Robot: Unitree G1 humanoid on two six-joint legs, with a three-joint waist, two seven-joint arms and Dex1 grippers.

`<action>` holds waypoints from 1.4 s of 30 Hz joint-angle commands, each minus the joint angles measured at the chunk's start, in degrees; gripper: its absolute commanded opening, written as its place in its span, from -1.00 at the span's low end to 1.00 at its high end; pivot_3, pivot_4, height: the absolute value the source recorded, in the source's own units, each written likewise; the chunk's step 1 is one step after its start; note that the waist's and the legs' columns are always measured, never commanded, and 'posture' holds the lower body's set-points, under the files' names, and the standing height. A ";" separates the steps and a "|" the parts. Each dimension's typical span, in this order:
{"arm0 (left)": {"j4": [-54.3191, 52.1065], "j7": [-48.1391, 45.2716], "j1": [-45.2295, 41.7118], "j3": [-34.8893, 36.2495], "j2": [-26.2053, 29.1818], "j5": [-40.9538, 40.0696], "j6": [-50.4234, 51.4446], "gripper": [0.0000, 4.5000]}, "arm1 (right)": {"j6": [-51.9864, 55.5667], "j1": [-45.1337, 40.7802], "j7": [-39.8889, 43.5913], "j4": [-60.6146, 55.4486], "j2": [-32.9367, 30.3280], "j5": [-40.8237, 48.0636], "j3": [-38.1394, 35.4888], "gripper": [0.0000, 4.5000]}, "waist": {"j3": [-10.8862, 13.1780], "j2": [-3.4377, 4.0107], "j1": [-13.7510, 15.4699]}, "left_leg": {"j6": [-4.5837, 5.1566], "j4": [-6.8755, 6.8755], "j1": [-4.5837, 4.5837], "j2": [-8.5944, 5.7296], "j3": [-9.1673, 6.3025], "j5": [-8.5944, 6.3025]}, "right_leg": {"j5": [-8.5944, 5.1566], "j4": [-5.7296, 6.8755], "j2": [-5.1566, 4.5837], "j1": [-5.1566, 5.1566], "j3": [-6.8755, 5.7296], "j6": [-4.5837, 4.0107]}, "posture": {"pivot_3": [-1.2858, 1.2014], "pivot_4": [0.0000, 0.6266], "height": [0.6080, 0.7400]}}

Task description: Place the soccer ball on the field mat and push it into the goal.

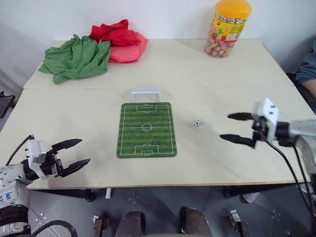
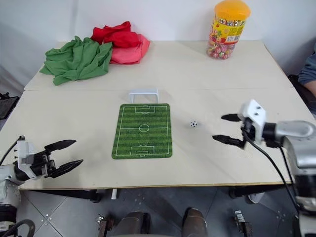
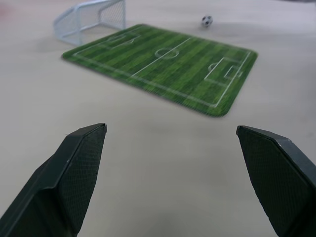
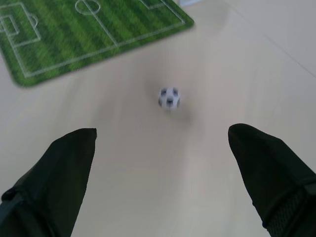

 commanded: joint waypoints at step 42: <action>-11.33 -5.35 5.53 -3.10 -0.87 -2.81 1.59 1.00 | 4.71 -13.82 2.18 -5.16 20.12 -7.35 13.38 -0.62 | 0.04 0.07 -2.11 | -0.08 0.10 -0.01 0.13 0.05 -0.07 | 0.01 0.27 0.08 -0.20 0.02 -0.02 | 0.03 -0.52 1.00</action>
